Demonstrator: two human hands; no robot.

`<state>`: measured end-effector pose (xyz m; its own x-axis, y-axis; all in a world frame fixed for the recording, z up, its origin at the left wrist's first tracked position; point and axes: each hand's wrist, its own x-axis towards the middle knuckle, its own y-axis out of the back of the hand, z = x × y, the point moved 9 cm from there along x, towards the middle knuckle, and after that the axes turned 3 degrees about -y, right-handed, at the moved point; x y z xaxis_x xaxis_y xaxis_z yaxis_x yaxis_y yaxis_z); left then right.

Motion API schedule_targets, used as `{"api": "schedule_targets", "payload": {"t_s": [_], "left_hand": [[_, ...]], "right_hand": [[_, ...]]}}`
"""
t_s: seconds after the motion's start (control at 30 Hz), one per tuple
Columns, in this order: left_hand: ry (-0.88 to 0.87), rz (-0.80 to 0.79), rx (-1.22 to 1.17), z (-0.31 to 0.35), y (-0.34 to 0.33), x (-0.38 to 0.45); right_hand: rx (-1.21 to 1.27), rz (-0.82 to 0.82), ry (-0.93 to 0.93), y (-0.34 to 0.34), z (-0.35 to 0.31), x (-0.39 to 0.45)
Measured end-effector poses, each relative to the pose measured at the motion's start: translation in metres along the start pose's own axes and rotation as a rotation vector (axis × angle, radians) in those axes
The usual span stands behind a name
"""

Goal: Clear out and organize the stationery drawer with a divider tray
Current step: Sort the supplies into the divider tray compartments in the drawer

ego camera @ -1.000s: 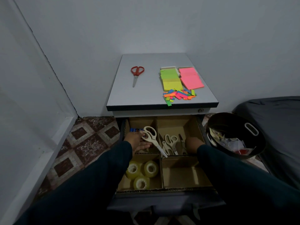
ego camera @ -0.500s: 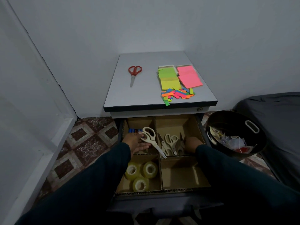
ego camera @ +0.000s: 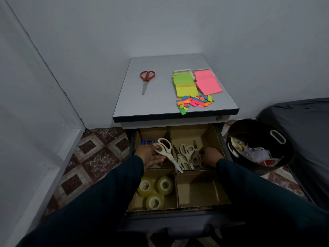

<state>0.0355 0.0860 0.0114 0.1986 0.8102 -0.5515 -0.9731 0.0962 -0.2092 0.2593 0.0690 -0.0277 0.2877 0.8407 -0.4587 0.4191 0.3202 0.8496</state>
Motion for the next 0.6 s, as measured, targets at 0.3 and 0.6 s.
{"api": "schedule_targets", "payload": {"t_s": [0.3,0.6], "left_hand": [[-0.007,0.008,0.036,0.001,0.000,0.002],[-0.022,-0.012,0.059,0.002,-0.010,0.007]], "right_hand": [[0.000,-0.070,0.081,-0.003,-0.006,-0.005],[0.271,0.099,0.010,0.019,0.004,-0.014]]}}
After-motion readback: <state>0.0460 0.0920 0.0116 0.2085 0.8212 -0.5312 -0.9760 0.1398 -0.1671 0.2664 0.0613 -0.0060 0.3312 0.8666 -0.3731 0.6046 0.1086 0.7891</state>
